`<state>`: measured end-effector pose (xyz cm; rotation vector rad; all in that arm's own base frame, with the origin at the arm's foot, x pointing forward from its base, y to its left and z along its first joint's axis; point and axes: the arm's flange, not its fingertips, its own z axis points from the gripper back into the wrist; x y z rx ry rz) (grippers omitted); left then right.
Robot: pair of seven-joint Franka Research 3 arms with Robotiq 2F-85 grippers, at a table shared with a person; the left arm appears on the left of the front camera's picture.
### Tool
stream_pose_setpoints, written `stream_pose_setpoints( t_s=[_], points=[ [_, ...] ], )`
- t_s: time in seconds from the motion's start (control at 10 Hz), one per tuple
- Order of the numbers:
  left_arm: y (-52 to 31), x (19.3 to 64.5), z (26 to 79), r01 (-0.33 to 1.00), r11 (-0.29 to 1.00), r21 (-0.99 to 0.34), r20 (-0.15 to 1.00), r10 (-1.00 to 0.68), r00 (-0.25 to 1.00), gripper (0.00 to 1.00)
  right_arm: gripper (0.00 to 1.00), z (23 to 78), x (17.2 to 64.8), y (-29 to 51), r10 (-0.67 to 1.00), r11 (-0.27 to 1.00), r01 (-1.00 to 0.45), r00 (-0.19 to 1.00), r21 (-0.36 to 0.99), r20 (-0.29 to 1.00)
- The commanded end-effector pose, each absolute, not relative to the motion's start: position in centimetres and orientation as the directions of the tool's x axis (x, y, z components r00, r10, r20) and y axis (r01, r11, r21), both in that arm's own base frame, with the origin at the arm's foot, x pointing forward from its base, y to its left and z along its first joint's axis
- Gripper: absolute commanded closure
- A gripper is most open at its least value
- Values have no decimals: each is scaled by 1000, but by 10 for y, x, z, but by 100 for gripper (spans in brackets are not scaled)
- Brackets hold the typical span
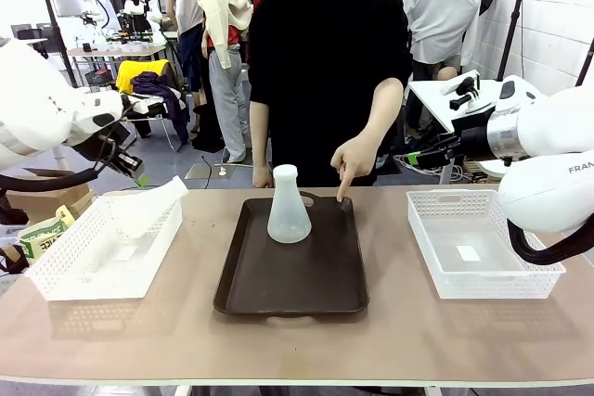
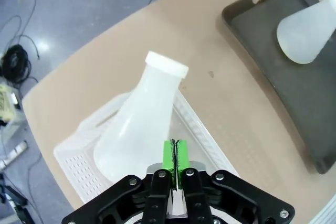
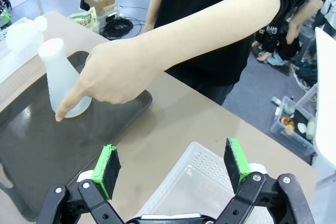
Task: Prepare the laboratory tools.
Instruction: Place the picked Big flask upright in the Handle tray as directed by the person.
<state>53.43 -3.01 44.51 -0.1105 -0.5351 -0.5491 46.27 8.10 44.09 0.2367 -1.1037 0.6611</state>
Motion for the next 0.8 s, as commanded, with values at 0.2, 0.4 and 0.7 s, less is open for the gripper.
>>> stream_pose_setpoints(
  t_s=[0.2,0.4,0.7],
  points=[
    [-41,567,426,675,723,144,485,-647,589,18,0,444,463,82,379,784,-605,286,-141,880],
    [-46,570,425,722,674,153,486,-688,539,0,0,444,463,82,379,784,-605,286,-141,880],
    [-48,577,421,750,633,190,462,-732,501,0,0,444,463,82,379,784,-605,286,-141,880]
  ],
)
